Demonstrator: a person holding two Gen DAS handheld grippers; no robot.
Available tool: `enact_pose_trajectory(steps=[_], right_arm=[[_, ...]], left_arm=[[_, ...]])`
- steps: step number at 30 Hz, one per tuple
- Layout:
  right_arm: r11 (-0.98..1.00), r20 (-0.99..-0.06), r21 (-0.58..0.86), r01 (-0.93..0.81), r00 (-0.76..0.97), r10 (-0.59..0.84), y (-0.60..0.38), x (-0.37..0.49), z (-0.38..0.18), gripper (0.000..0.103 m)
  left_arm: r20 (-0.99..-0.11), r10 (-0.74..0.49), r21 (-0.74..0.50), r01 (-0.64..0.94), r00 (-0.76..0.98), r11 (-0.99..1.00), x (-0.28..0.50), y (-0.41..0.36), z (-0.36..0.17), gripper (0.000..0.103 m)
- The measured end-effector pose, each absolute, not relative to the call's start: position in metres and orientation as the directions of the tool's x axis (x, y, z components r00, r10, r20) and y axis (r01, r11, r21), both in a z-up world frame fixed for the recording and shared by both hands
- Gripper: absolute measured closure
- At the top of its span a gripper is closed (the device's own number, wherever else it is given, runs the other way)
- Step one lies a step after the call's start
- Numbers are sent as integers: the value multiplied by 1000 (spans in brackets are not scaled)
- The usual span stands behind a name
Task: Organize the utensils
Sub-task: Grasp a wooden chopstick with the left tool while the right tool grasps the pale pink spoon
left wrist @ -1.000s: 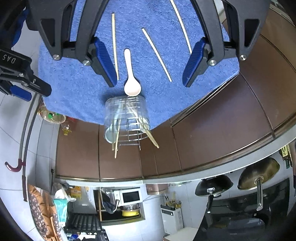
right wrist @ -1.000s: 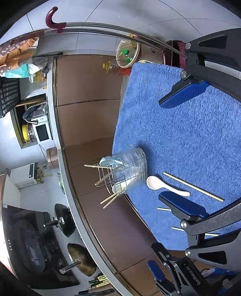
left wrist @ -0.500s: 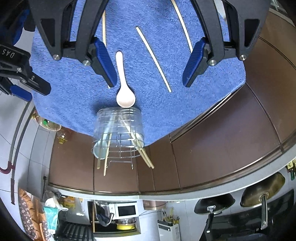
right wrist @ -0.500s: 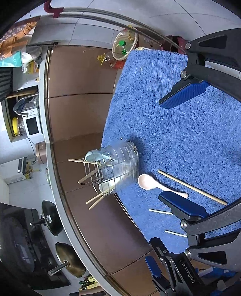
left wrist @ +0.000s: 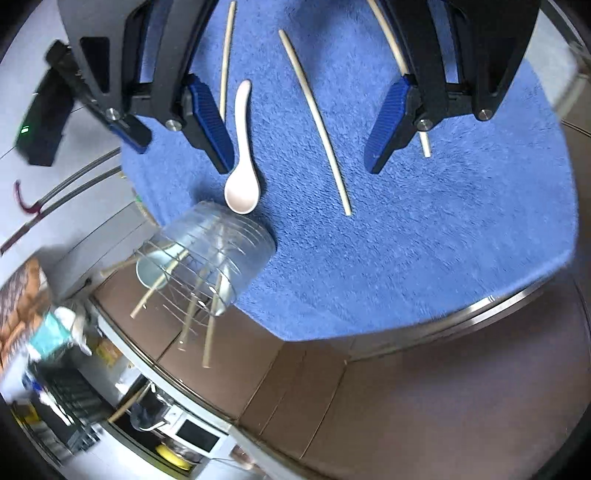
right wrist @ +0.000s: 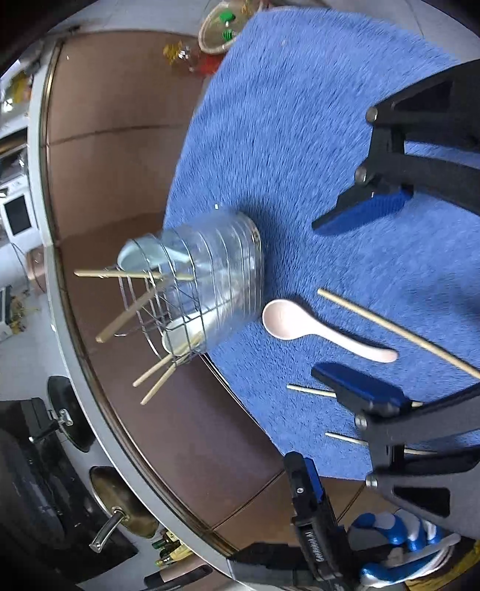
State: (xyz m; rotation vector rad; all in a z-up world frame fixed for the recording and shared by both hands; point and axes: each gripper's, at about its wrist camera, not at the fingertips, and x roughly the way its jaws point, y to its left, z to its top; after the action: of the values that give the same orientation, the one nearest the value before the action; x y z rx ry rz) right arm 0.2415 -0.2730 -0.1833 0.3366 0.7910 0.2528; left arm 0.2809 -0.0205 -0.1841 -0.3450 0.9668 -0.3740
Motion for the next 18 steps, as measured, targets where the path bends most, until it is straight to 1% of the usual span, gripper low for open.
enact_pose_trajectory(steps=[2, 6, 7, 8, 11, 16, 18], right_arm=[[899, -648, 421, -121, 653, 391, -271, 254, -188, 51], [885, -655, 437, -160, 618, 435, -263, 278, -195, 62], [885, -658, 435, -166, 613, 438, -262, 282, -196, 65], [886, -661, 430, -172, 609, 439, -260, 287, -196, 66], [894, -677, 410, -183, 596, 432, -257, 301, -202, 69], [903, -703, 384, -192, 573, 421, -253, 316, -214, 71], [904, -709, 377, -202, 566, 422, -250, 318, -216, 71]], left_arm=[[-738, -470, -465, 141, 484, 874, 293, -20, -191, 33], [-764, -483, -478, 128, 428, 869, 316, -30, -206, 35], [-772, -479, -473, 125, 418, 872, 322, -32, -210, 39], [-783, -475, -469, 122, 402, 875, 327, -36, -214, 45], [-811, -459, -452, 112, 361, 885, 341, -43, -226, 56], [-845, -420, -414, 92, 332, 906, 357, -48, -242, 57], [-849, -425, -422, 79, 313, 903, 360, -48, -248, 61]])
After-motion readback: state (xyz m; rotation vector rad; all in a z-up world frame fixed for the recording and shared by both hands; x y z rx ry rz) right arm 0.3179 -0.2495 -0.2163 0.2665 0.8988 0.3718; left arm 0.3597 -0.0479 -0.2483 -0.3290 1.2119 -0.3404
